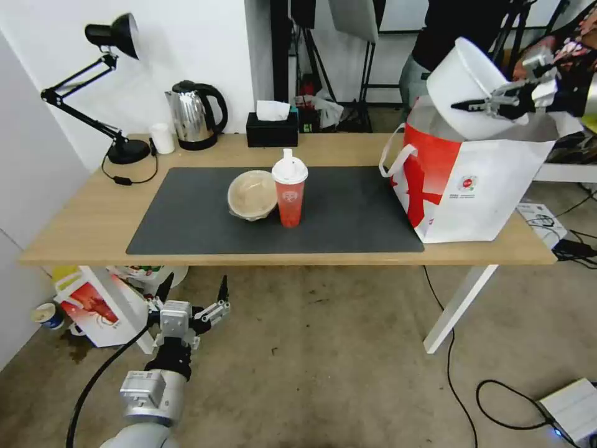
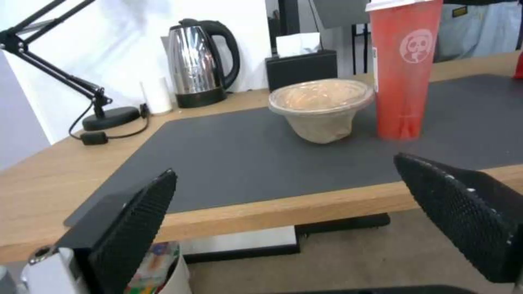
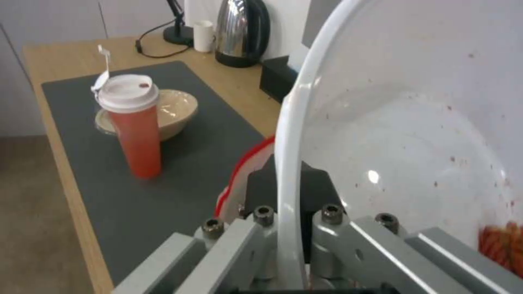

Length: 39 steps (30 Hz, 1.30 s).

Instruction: Pick up the trash from the table and place it into the takeout bag.

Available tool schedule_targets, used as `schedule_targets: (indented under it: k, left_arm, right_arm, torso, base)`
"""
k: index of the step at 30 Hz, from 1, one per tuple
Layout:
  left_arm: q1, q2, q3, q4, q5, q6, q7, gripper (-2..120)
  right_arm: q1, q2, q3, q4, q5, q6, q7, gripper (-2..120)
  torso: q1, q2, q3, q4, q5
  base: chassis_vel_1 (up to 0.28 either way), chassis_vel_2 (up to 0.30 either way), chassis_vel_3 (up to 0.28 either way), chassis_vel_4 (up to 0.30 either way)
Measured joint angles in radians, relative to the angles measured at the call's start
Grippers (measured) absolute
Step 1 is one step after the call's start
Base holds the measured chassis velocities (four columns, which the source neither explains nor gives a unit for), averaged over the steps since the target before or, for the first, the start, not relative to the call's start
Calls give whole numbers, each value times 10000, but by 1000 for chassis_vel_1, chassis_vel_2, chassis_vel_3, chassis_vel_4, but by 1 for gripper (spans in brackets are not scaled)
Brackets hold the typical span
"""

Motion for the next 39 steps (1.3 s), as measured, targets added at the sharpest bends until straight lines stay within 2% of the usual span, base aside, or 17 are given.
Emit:
schedule_targets:
  k: [11, 18, 28, 30, 33, 37, 39]
  left_arm:
    - [0, 0, 1, 0, 0, 0, 0, 100]
    - [0, 0, 0, 0, 0, 0, 0, 100]
    - [0, 0, 0, 0, 0, 0, 0, 100]
    - [0, 0, 0, 0, 0, 0, 0, 100]
    - [0, 0, 0, 0, 0, 0, 0, 100]
    - [0, 0, 0, 0, 0, 0, 0, 100]
    - [0, 0, 0, 0, 0, 0, 0, 100]
  right_arm:
    - [-907, 504, 759, -525, -150, 65, -56, 0]
    - [-1063, 854, 829, -938, -259, 91, -57, 0]
    - [-1277, 908, 989, -905, -356, 112, -95, 0]
    - [-1278, 906, 1004, -864, -292, 112, -70, 13]
    - [-1275, 907, 1003, -860, -255, 106, -18, 19]
    - [-1189, 905, 932, -875, -123, 17, 122, 39]
    - [-1148, 907, 890, -880, -114, 11, 167, 43]
  torso:
    - [1, 0, 1, 0, -1]
    - [1, 0, 1, 1, -1]
    - [1, 0, 1, -1, 0]
    - [1, 0, 1, 0, -1]
    - [1, 0, 1, 0, 0]
    - [1, 0, 0, 0, -1]
    - [1, 0, 0, -1, 0]
  base:
    - [0, 0, 0, 0]
    - [0, 0, 0, 0]
    - [0, 0, 0, 0]
    - [0, 0, 0, 0]
    - [0, 0, 0, 0]
    - [0, 0, 0, 0]
    - [0, 0, 0, 0]
